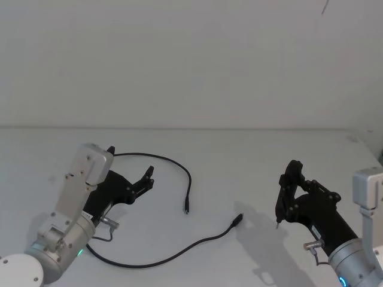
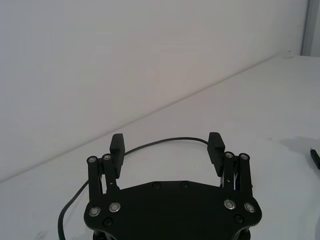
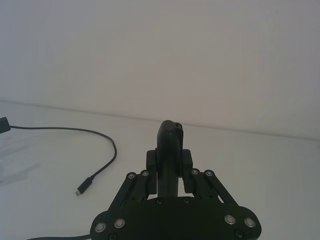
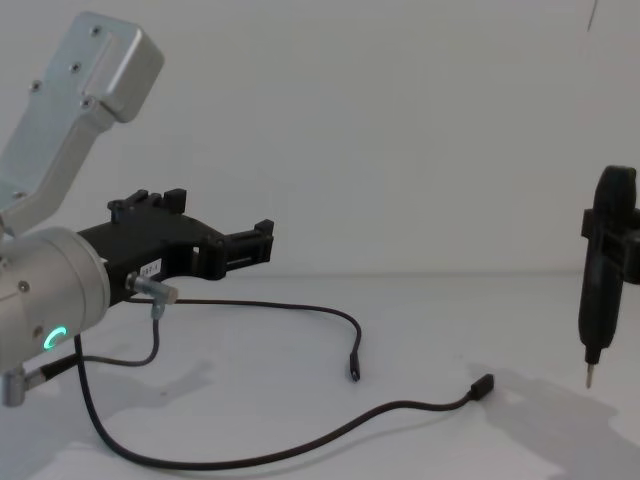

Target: Pick up the data cable with the one hand.

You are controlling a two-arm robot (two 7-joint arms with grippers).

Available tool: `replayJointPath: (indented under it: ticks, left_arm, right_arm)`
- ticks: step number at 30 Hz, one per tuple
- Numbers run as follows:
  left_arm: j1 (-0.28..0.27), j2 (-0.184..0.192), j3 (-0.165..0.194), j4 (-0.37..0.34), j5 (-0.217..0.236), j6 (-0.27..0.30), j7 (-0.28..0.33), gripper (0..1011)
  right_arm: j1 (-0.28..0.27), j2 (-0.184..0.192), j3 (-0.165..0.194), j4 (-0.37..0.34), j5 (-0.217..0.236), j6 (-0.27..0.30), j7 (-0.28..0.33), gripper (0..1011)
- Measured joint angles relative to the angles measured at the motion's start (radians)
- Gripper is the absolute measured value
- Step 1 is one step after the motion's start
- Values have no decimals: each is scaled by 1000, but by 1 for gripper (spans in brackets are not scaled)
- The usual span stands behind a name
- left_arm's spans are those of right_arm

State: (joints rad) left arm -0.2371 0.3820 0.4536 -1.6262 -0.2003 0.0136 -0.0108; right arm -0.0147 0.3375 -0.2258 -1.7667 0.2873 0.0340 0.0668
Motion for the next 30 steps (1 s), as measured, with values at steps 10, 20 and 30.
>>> replayJointPath:
  ticks: [10, 20, 30]
  left_arm:
    - [0, 0, 1, 0, 0, 0, 0, 1001]
    - [0, 0, 1, 0, 0, 0, -2, 1001]
    - [-9, 8, 3, -3, -17, -9, -55, 1001]
  right_arm:
    - [0, 0, 0, 0, 0, 0, 0, 279]
    - [0, 0, 0, 0, 0, 0, 0, 279]
    - [0, 0, 0, 0, 0, 0, 0, 279]
